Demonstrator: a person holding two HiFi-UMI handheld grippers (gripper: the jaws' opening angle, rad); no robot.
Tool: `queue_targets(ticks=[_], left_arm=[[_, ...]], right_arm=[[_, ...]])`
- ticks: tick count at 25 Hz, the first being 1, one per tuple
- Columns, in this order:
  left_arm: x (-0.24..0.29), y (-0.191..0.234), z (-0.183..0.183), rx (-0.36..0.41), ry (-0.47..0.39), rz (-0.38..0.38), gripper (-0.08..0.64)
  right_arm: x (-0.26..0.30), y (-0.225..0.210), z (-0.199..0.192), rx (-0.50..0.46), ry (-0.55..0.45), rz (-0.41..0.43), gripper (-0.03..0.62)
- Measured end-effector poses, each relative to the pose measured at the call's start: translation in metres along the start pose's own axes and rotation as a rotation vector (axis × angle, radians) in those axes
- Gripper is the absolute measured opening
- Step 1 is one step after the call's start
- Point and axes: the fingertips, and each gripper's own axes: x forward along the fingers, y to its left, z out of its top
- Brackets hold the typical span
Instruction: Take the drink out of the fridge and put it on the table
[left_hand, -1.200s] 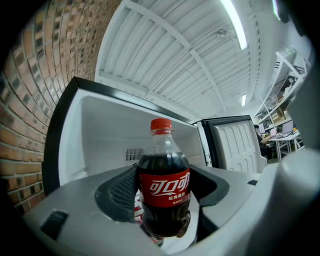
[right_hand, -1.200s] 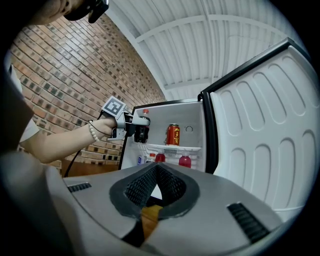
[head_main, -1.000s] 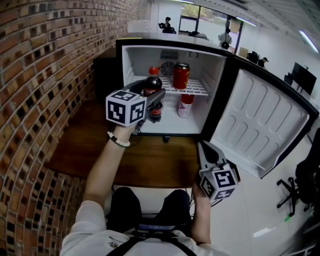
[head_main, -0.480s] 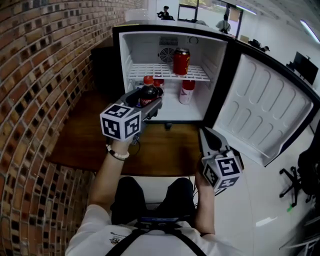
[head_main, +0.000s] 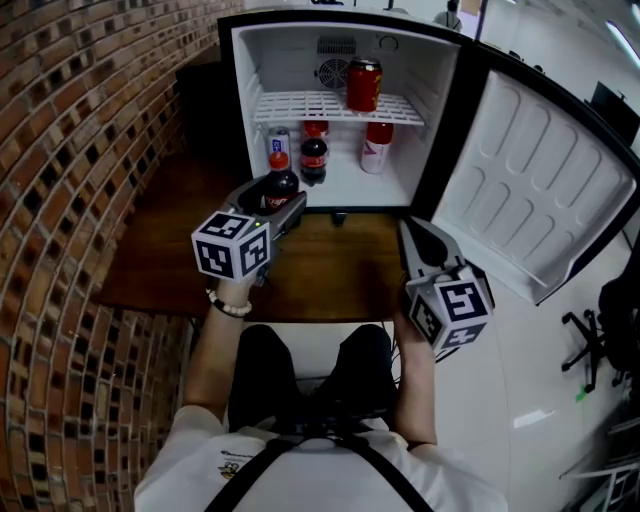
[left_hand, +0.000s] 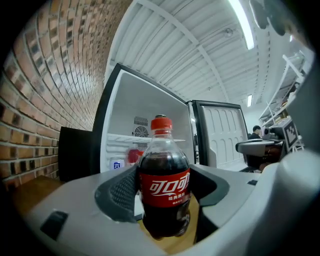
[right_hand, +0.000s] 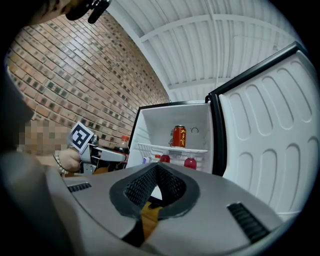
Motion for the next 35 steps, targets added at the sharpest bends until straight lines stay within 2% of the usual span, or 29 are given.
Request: queue_targets(ticks=[14, 35], left_arm=[[-0.034, 0.032, -0.065, -0.047, 0.069, 0.118, 0.305], [-0.051, 0.090, -0.098, -0.014, 0.099, 0.286, 0.305]], right_arm=[[0.004, 0.007, -0.005, 0.003, 0.011, 0.019, 0.017], [0.006, 0.006, -0.012, 0.017, 0.032, 0.018, 0.017]])
